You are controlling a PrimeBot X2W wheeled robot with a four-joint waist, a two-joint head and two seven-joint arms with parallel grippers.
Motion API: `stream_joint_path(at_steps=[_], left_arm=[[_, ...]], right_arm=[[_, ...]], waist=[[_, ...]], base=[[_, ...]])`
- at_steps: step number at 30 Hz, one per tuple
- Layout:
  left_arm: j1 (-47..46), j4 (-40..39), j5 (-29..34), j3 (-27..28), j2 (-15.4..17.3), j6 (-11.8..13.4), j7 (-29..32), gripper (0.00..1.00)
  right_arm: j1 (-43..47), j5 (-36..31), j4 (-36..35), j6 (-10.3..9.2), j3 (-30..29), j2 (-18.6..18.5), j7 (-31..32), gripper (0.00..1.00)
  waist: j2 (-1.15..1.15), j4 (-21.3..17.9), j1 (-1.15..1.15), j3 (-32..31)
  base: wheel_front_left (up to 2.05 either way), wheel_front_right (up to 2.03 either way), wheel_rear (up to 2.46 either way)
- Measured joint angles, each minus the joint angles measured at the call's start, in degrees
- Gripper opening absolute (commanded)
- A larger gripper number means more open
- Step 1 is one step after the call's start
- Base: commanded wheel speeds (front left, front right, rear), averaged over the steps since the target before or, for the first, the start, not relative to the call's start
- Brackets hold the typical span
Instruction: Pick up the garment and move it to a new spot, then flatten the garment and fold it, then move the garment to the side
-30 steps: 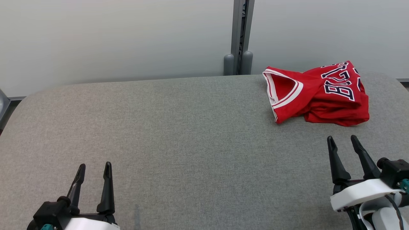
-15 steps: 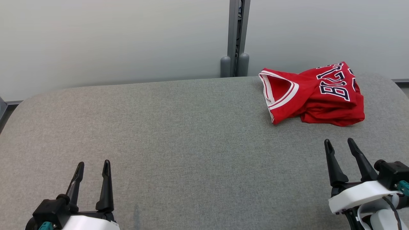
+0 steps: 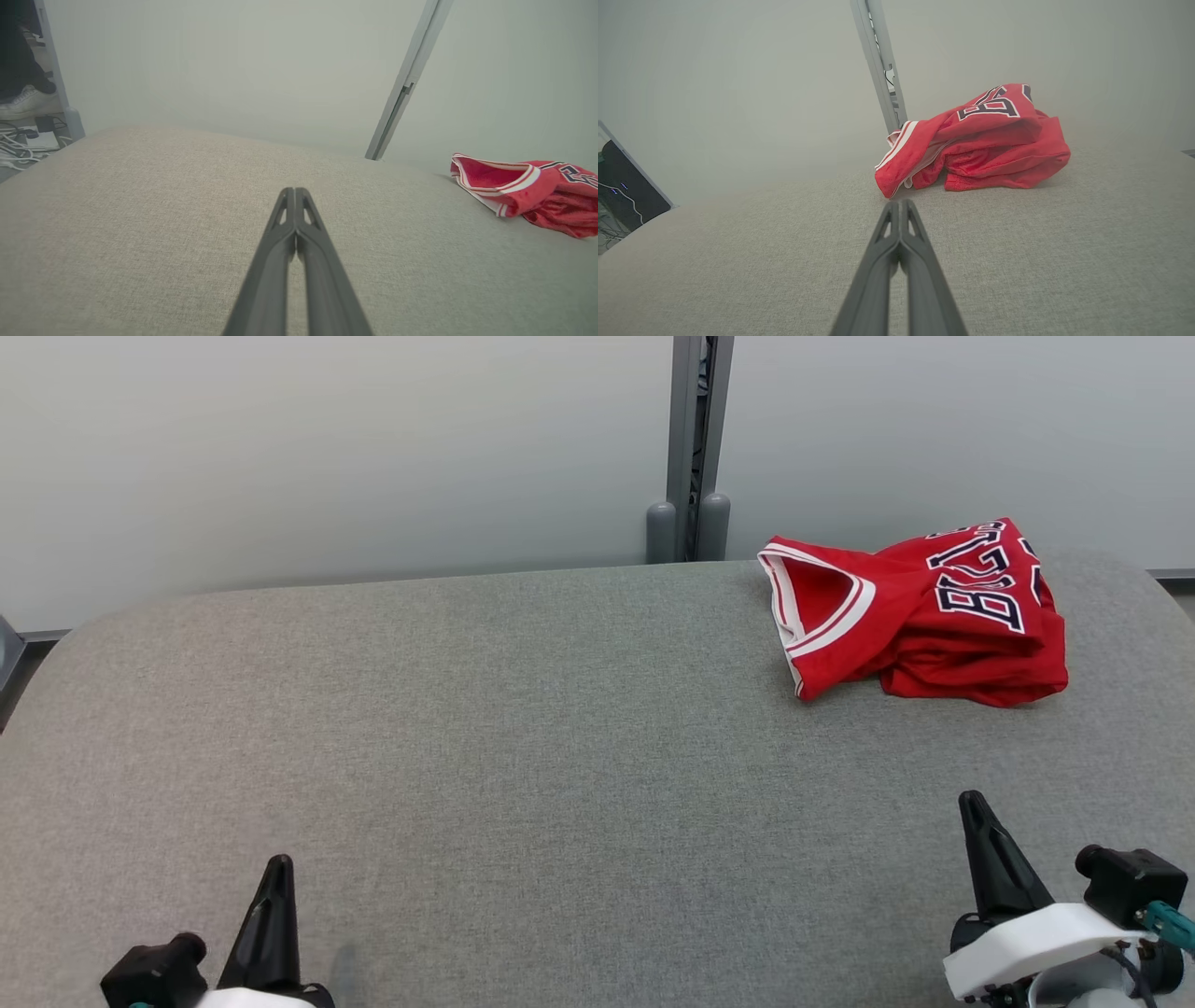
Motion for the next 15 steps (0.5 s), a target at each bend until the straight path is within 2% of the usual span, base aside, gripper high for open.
stream_joint_path(at_steps=[15], left_arm=[[-3.1, 2.3, -12.8, 6.1, -0.6, -1.9, 7.3, 0.00]], right_arm=[[-0.5, 14.2, -0.6, -0.01, 1.6, 0.7, 0.2, 0.00]], waist=[[0.00, 0.4, 0.00, 0.2]], base=[[0.00, 0.00, 0.00]])
